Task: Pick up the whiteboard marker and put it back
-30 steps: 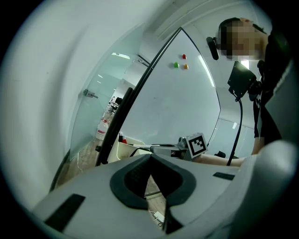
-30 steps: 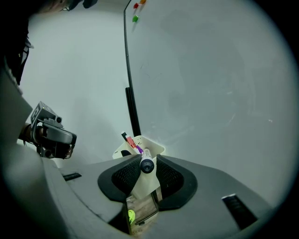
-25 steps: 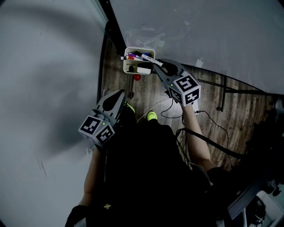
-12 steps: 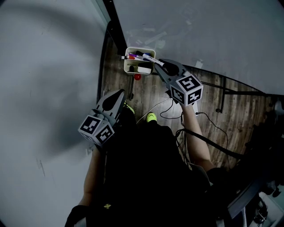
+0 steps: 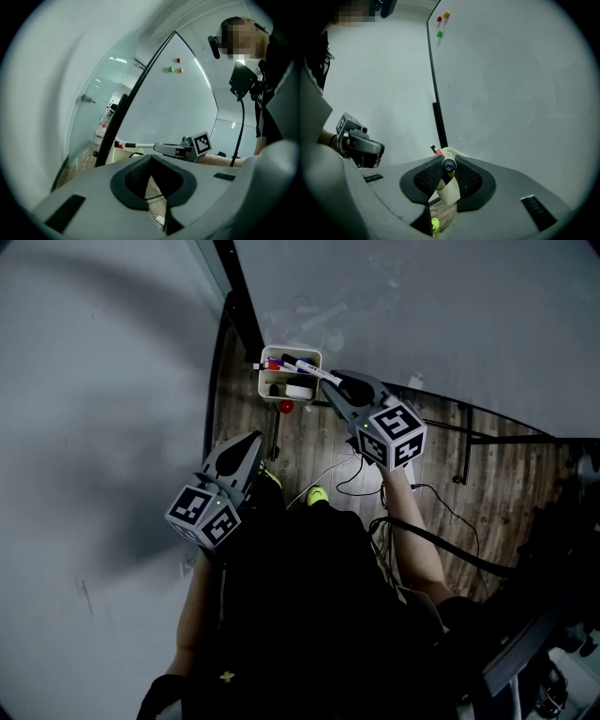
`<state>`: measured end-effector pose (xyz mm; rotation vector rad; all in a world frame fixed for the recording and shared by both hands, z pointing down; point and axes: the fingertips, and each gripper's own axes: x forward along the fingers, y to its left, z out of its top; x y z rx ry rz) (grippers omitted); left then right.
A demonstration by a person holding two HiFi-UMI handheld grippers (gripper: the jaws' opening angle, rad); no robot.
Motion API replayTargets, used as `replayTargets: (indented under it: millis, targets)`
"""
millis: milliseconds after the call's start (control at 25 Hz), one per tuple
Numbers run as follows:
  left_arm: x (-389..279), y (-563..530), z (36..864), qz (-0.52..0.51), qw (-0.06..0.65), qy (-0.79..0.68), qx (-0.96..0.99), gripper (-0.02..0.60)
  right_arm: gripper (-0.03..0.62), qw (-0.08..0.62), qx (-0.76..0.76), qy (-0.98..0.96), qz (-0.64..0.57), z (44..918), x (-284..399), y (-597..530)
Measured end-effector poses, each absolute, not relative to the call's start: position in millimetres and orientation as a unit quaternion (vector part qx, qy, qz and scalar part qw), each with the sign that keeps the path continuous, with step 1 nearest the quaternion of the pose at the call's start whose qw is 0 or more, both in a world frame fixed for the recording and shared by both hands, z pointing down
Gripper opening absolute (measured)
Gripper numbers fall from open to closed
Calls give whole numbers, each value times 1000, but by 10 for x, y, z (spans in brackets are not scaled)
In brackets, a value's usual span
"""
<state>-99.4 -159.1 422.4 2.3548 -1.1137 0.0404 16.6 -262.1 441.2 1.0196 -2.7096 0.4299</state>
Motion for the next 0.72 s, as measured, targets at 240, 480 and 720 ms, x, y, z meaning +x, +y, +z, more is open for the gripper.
replayTargets:
  millis: [240,480,720]
  targets:
    - [-946,-1579,4196,10,259,-408,875,32,81,96,343,-925,136,4266,163,-2540]
    - [-912,-1581,4224,-3,268,-405,874,32,83,87,341,-927,129,4162,168,-2417]
    - [-832,-1584,4192,-7,260,-402,878,31,81,82,337,-930,122,4046,203,-2263]
